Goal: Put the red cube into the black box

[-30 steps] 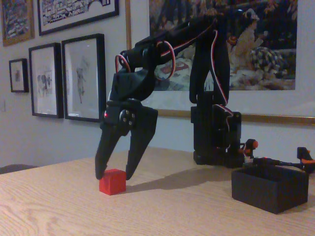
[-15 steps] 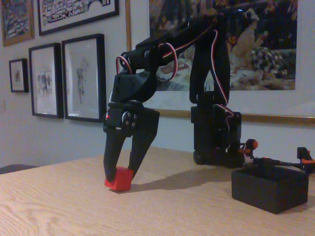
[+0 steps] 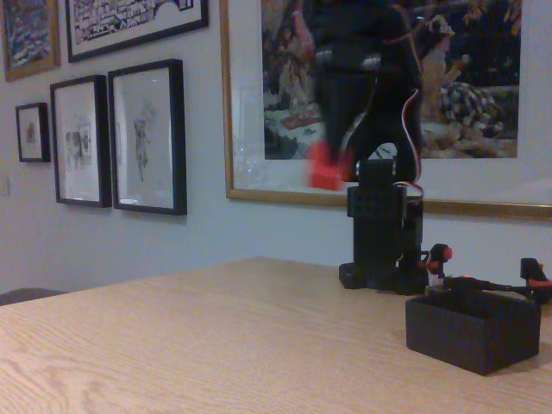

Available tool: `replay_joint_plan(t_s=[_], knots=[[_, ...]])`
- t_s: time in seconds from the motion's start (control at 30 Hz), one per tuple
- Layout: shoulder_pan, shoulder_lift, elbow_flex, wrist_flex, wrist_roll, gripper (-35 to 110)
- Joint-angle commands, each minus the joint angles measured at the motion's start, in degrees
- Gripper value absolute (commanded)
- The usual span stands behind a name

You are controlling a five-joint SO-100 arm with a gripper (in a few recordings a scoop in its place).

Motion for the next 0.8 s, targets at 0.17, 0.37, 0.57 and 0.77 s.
replay_joint_plan(t_s=[0.17,0.37,0.57,0.77], knots=[[23.73,-3.25,3.34,-8.17,-0.97,-13],[29.79,-7.82,8.70,-14.85,-5.19,-14],[26.54,-9.49,15.29,-20.13,-4.13,-14],[23.55,-9.49,17.84,-22.94,-3.25,-13]])
